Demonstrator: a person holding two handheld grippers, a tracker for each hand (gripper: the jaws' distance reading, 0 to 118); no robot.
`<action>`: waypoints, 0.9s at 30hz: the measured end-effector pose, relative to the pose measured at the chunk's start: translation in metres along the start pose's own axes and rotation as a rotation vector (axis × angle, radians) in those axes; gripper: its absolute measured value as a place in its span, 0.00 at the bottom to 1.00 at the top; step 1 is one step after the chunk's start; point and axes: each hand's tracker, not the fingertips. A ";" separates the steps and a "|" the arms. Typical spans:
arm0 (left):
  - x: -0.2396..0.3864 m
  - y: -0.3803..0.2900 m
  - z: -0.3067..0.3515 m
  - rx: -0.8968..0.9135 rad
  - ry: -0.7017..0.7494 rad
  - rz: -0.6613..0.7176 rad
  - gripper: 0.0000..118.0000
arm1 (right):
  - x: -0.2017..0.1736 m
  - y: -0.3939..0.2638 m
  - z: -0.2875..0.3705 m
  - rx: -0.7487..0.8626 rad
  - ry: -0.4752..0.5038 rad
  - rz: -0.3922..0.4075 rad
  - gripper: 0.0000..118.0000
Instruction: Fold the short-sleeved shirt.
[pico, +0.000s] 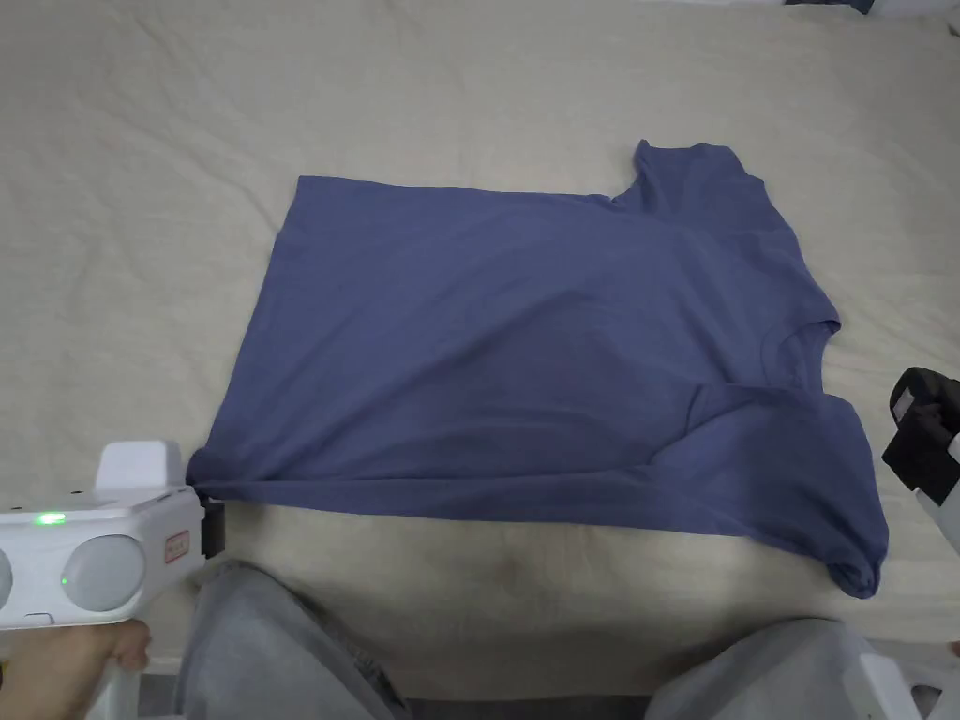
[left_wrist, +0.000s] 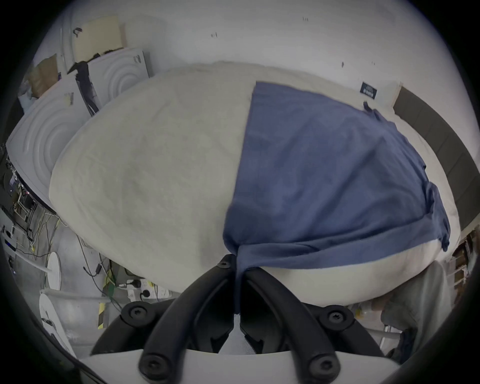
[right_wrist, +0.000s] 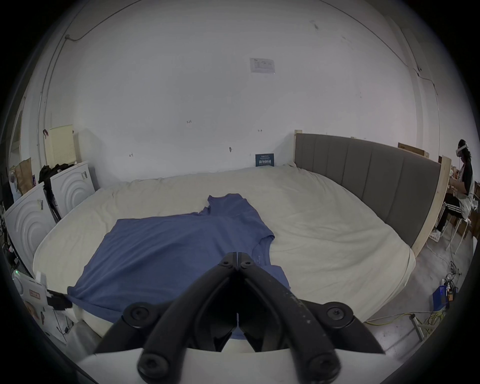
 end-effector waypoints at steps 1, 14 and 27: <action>-0.001 0.001 0.005 0.025 -0.002 0.005 0.02 | 0.003 0.000 -0.001 -0.012 -0.002 0.001 0.01; 0.009 0.017 0.036 0.142 -0.042 0.058 0.02 | 0.059 -0.047 -0.073 -0.486 0.029 0.043 0.94; 0.009 0.026 0.036 0.090 0.006 0.127 0.02 | 0.078 -0.086 -0.116 -0.674 0.070 0.081 0.08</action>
